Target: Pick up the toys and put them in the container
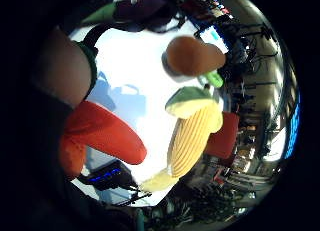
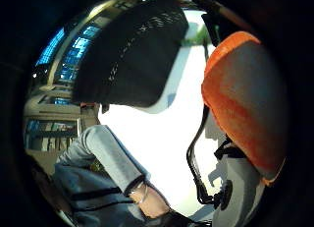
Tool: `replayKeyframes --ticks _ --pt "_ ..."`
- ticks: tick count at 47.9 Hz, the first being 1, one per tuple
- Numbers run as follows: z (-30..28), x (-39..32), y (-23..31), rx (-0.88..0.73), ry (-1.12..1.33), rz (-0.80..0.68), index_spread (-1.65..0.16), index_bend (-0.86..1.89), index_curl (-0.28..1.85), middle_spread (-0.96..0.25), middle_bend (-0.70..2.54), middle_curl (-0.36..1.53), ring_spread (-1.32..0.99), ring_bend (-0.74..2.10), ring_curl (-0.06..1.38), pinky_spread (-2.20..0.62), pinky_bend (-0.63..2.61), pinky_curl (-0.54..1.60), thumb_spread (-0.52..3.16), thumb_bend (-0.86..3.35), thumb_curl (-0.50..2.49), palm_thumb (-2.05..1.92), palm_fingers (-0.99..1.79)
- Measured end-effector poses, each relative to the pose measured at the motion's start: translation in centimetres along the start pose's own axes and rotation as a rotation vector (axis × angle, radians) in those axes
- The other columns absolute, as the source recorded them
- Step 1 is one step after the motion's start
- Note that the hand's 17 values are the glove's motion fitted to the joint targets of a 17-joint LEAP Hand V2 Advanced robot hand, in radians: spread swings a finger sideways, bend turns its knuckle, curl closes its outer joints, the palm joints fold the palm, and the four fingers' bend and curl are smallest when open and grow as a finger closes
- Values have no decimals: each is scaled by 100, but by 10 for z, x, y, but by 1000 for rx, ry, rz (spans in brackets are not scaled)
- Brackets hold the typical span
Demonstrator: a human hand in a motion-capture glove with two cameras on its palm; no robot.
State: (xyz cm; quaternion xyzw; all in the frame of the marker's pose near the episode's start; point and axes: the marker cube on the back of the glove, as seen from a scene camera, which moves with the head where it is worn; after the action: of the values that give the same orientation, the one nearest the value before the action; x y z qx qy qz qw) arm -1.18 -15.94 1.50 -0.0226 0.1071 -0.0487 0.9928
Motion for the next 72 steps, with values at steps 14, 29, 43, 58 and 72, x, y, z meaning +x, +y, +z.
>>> replayKeyframes --ticks 14,29,43,58,72 --pt "-86 -102 -91 65 58 -274 -33 32 31 -28 85 74 -46 128 69 -28 102 49 153 36 61 65 43" --pt "-72 -175 -151 1 93 -327 -34 31 39 -33 93 85 -48 137 76 -29 110 55 149 32 69 60 35" --pt "-75 -154 -133 -147 152 -312 -27 4 31 -5 23 57 -18 39 48 -2 90 46 126 -5 45 -3 -56" --pt "-120 -10 -55 -108 159 -30 -26 0 15 2 13 44 -10 22 40 4 75 39 112 -5 37 -5 -35" --pt "-52 159 35 -198 -29 546 -27 5 11 3 13 36 -9 23 40 6 76 38 108 -3 35 0 -26"
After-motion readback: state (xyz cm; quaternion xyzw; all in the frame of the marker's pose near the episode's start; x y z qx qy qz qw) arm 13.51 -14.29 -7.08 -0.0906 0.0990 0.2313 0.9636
